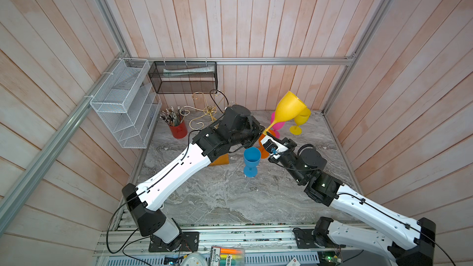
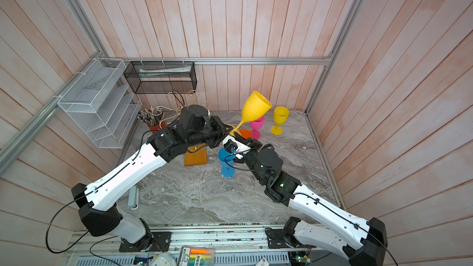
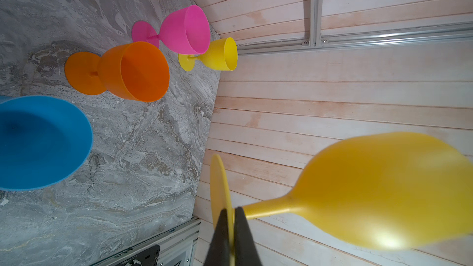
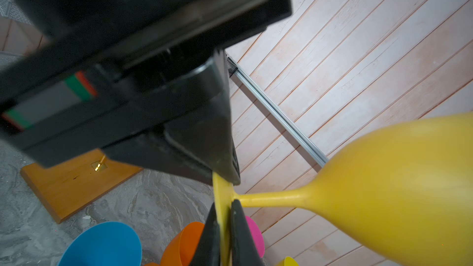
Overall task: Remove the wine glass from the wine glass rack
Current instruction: 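Close the left gripper on the foot while the right gripper releases and withdraws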
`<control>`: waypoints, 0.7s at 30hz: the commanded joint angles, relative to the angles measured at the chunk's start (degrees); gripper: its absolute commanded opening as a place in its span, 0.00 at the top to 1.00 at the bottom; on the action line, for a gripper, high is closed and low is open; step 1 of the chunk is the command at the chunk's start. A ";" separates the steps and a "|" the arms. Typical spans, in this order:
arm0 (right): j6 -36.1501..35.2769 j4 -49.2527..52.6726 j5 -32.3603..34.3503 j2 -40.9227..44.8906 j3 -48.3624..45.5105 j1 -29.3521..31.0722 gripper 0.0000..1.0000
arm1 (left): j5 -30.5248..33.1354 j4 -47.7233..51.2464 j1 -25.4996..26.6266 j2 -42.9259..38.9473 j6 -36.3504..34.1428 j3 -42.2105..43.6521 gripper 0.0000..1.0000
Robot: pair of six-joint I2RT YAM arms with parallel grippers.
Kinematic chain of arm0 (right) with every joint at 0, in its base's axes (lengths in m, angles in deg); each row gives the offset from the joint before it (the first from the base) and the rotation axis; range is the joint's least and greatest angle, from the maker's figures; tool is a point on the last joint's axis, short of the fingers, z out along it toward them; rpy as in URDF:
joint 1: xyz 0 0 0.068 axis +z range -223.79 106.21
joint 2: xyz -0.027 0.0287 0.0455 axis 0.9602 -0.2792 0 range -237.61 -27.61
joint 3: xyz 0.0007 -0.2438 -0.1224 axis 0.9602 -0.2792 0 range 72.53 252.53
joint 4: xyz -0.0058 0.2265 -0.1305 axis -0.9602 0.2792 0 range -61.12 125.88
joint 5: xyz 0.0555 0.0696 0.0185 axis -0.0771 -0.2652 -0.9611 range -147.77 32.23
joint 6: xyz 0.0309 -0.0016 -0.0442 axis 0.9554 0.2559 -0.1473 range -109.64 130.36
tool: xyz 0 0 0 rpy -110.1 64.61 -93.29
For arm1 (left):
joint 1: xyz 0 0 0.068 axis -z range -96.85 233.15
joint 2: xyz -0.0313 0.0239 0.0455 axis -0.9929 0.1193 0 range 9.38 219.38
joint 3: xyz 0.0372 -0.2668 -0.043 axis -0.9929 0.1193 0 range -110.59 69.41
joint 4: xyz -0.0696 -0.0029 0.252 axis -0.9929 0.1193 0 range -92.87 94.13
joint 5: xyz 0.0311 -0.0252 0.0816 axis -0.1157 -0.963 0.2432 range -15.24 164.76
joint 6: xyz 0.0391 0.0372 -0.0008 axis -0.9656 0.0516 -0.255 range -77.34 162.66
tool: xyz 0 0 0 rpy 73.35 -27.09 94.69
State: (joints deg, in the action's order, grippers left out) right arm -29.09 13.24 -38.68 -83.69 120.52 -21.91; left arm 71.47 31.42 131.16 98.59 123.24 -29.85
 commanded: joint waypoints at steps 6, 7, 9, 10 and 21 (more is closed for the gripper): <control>8.59 -2.84 -1.23 0.63 3.60 0.31 0.67 | 1.36 -4.89 -2.64 -4.02 -4.50 5.55 1.00; 9.73 -2.12 -1.15 1.23 3.75 0.33 0.63 | 1.28 -5.33 -2.87 -4.30 -4.86 5.97 1.00; 12.00 -0.52 -1.03 2.46 4.22 0.33 0.56 | 1.35 -5.57 -3.09 -4.77 -6.09 6.52 1.00; 13.38 0.83 -1.07 3.16 4.81 0.33 0.53 | 1.40 -5.86 -3.26 -5.08 -6.53 7.07 1.00; 29.65 16.37 -0.59 5.42 17.51 -0.68 0.44 | 0.48 -13.17 -4.93 -8.53 -11.59 14.95 1.00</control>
State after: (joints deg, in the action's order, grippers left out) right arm -6.59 23.40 -39.79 -77.70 134.24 -21.89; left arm 72.12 22.48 126.57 91.68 114.36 -16.19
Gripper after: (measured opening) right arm 0.563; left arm 0.058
